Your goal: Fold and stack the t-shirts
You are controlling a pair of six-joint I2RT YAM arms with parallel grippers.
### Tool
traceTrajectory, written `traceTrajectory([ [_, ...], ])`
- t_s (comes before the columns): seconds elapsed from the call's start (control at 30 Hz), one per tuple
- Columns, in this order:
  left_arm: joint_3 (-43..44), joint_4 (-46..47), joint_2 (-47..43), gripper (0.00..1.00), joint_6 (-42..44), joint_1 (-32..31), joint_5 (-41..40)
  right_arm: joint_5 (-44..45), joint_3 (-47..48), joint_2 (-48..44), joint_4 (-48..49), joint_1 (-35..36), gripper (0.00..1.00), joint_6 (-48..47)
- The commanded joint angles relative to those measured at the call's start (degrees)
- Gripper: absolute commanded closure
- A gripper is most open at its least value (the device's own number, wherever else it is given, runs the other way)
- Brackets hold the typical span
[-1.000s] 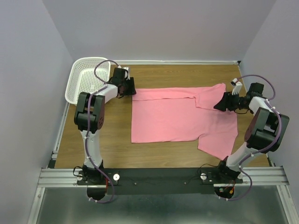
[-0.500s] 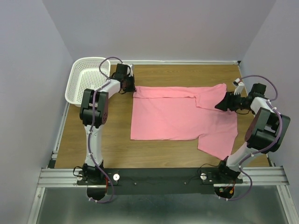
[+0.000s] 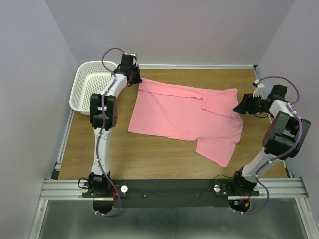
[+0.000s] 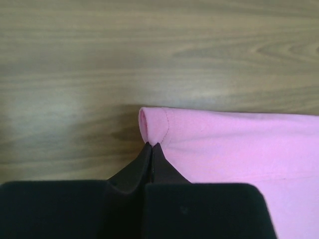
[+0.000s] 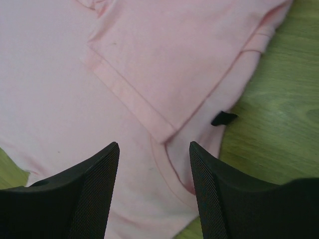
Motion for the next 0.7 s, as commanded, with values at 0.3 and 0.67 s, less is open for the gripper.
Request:
traceTrajectory([
  [0.3,8.13,-2.39,-0.29,0.52,-1.09,3.28,6.75,2.93,2.96,1.51,1.57,0.26,0.34,-0.57],
  [0.67,-41.31,27.11,-58.3,0.27,2.45,1.69,-4.65,3.7,-10.55,-17.03,-18.64,23.18,0.35,-39.45],
])
